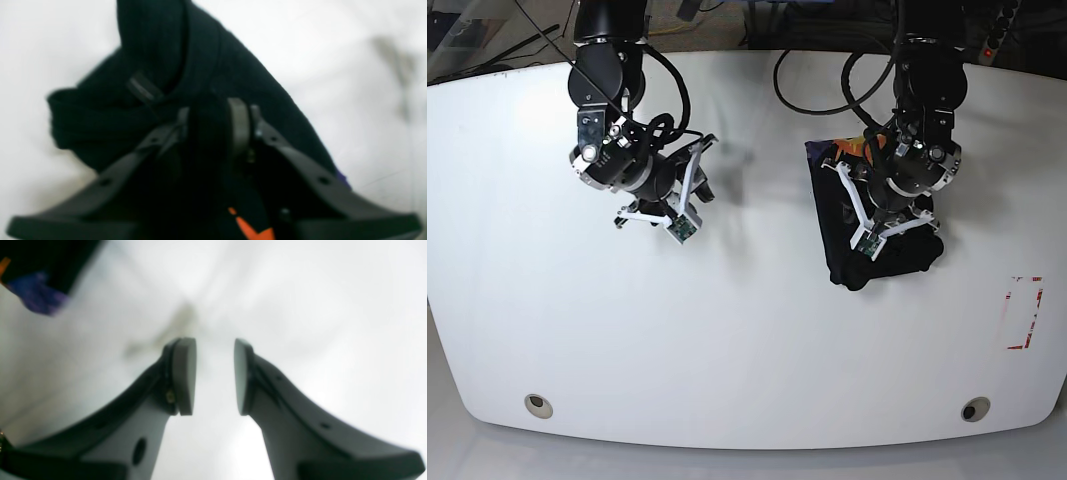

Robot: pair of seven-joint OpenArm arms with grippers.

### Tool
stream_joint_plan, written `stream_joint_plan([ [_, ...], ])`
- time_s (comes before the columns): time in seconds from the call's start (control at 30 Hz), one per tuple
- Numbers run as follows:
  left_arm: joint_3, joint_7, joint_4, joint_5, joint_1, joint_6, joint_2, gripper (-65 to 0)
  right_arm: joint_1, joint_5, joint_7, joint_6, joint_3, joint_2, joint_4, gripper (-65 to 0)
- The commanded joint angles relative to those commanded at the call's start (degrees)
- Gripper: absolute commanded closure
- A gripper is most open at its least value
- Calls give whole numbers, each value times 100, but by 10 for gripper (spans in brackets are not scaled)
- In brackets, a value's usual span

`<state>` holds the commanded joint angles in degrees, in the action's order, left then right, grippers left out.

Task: Fold the T-shirt properly
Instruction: 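Carry the folded bundle with the left gripper toward the red taped square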

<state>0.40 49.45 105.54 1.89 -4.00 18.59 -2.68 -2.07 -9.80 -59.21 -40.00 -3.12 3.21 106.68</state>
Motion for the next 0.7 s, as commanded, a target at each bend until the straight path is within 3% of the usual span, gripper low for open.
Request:
stream_joint_plan([
  [0.13,-62,-290,-193,-9,-167,-343,88,-392,-53,0,0,0,0,9,-9,-174],
  [0.27,-97,-343,-774,0,-193,-510,62,-403,-97,0,0,0,0,9,18,-174],
  [0.37,-299,-615,-1319,0,-193,-466,35,-403,-97,0,0,0,0,9,26,-174],
  [0.5,-1099,-695,-1714,0,-193,-88,-290,-403,-88,0,0,0,0,9,35,-174],
  [0.7,-2048,-738,-2743,0,-193,1099,-1512,-403,-79,0,0,0,0,88,202,-174],
])
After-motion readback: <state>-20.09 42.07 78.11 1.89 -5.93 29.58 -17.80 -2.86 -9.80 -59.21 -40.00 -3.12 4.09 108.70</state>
